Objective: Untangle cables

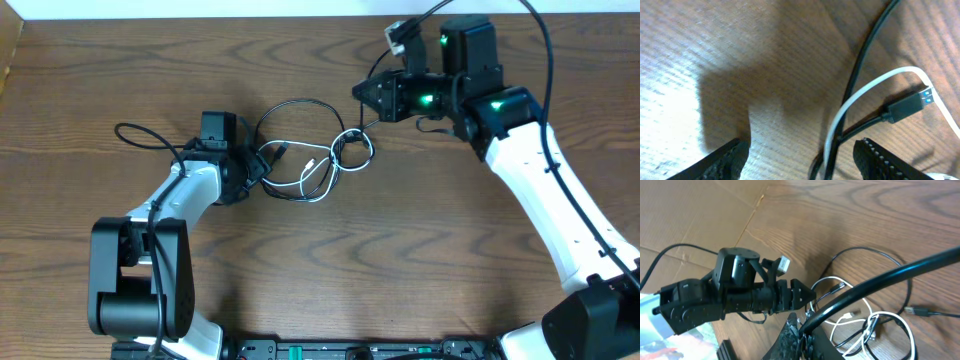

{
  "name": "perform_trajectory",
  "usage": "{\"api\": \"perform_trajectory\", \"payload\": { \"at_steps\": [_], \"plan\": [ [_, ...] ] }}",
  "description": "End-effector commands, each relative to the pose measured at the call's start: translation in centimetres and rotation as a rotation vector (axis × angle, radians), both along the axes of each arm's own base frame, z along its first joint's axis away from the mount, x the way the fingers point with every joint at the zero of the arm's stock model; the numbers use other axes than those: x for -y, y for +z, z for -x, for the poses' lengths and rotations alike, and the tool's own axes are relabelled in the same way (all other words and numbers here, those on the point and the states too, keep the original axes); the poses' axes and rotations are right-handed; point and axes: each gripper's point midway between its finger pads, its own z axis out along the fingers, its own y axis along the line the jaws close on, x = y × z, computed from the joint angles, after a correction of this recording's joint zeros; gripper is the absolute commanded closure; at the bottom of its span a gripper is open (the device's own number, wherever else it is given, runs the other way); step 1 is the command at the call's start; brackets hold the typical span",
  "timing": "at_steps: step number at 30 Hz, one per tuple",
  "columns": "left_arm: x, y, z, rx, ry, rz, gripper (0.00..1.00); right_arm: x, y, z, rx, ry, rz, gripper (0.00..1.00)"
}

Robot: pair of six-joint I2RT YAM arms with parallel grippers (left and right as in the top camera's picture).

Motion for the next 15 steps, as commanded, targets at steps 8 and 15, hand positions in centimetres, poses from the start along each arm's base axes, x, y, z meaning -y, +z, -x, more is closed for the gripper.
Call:
{"api": "perform_trajectory", "payload": {
  "at_steps": [8, 15],
  "plan": [
    [0.6, 5.4, -0.7, 0.144, -0.058, 0.031, 0.2, -1.1, 2.0, 0.9, 0.067, 0.033, -0.002, 0.99],
    [2.2, 7.5, -0.4, 0.186, -0.097, 0.098, 0.2, -1.1, 2.0, 1.0, 0.066, 0.036, -0.004, 0.99]
  ]
}}
